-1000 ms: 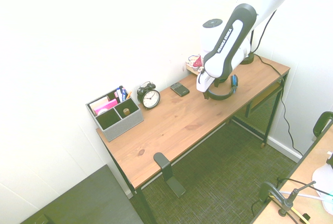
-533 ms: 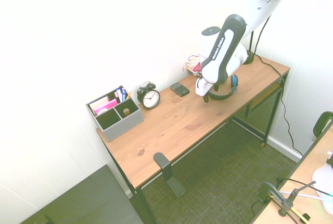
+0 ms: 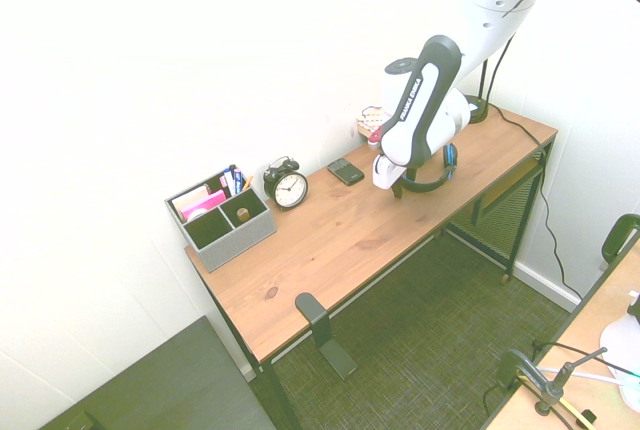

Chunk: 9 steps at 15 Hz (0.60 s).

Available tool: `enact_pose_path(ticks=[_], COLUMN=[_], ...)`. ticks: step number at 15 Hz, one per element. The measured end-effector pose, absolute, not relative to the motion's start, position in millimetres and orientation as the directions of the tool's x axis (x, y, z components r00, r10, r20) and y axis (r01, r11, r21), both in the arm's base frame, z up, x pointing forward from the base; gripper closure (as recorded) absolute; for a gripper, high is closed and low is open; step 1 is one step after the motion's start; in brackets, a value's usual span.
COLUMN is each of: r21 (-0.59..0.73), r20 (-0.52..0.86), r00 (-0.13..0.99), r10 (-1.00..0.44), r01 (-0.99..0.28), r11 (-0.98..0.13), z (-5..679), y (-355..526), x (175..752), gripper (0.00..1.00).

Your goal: Hang the headphone

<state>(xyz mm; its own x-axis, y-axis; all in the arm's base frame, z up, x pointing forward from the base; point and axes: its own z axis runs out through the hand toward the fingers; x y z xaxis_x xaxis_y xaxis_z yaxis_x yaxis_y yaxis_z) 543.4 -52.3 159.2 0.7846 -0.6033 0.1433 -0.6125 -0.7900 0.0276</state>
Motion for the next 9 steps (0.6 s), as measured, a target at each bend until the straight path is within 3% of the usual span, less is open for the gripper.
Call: enact_pose_path(ticks=[9], r21=[0.011], r20=[0.109], r00=[0.726], r10=[-0.679], r01=[-0.684], r11=[-0.73], z=[173], y=[-78], x=[548], gripper=[1.0])
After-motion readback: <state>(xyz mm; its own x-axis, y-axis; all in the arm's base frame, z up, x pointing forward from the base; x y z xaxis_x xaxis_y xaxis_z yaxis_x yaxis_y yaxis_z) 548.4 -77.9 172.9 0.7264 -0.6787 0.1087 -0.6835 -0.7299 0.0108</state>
